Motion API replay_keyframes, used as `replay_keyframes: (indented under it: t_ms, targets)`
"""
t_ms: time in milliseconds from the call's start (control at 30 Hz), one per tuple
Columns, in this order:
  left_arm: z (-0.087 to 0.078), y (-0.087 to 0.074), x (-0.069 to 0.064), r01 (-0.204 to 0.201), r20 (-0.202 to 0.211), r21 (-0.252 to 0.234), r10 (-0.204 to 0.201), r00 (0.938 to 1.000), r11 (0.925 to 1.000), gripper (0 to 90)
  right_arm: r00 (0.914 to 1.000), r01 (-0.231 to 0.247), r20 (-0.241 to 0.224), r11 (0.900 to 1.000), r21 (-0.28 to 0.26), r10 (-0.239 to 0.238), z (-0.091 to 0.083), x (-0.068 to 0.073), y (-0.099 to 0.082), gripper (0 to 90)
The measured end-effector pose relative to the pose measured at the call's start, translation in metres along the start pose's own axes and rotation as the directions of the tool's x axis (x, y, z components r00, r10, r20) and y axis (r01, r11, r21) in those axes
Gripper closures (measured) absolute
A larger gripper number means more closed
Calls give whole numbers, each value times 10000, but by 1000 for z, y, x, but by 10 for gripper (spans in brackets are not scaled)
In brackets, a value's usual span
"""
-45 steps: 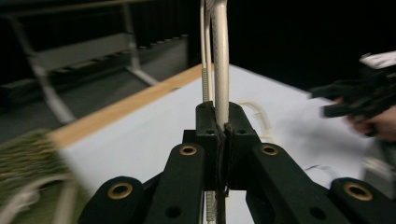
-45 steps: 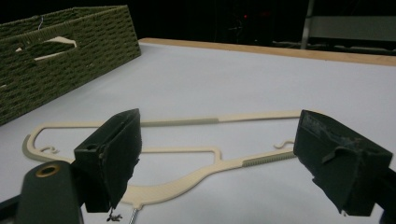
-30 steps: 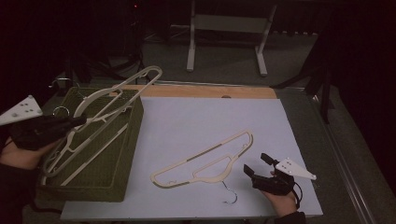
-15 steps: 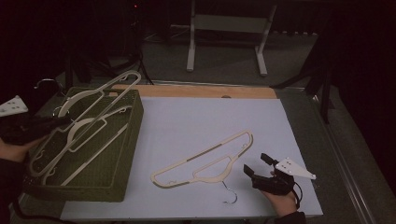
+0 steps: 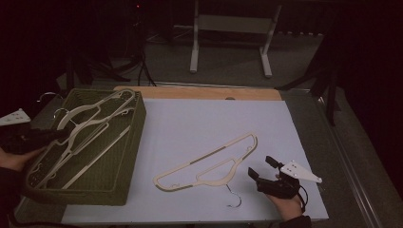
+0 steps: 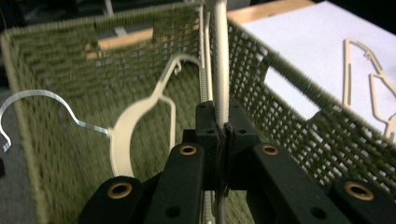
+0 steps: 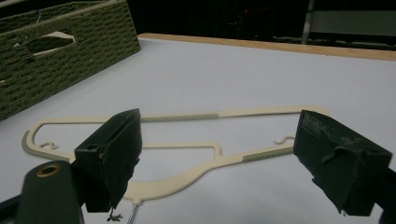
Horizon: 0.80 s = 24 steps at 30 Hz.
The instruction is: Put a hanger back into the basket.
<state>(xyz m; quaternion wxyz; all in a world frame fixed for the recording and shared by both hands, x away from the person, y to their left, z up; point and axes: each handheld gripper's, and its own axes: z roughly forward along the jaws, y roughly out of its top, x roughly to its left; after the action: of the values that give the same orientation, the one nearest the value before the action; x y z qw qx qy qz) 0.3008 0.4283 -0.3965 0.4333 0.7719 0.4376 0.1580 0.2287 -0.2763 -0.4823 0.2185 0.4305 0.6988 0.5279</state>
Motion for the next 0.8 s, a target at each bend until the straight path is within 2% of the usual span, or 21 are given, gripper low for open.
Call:
replay_keyframes:
  t_ms: [100, 333, 533, 600, 633, 700, 733, 767, 800]
  targets:
    - [4, -3, 1, 71, -41, 123, -70, 10000, 9999, 872, 10000, -4, 10, 10000, 14, 4, 0, 0, 0, 154]
    - [23, -4, -5, -249, 163, 985, 234, 9996, 9948, 871, 10000, 5, 18, 10000, 6, -5, 0, 0, 0, 154]
    - [38, -11, -3, 76, 223, 1496, -111, 9997, 9887, 869, 10000, 39, 32, 10000, 17, -39, 0, 0, 0, 155]
    - [42, -13, -3, 184, 50, 1614, -195, 9998, 9867, 863, 10000, 35, 28, 10000, 22, -35, 0, 0, 0, 155]
    - [42, -13, -2, 453, -116, 1465, -441, 9990, 9882, 845, 10000, 43, 35, 10000, 23, -43, 0, 0, 0, 155]
    - [38, -10, 0, 1067, -436, 897, -1032, 9937, 9902, 689, 10000, 19, 20, 10000, 11, -19, 0, 0, 0, 155]
    - [35, -7, 2, 1479, -774, 712, -1424, 9868, 9864, 592, 10000, 23, 29, 10000, 13, -23, 0, 0, 0, 155]
    - [32, -6, 2, 1597, -1157, 516, -1529, 9814, 9858, 488, 10000, 4, 12, 10000, -11, -4, 0, 0, 0, 155]
    - [27, -5, 2, 1639, -1523, 204, -1589, 9755, 9863, 455, 10000, 14, 8, 10000, -16, -14, 0, 0, 0, 155]
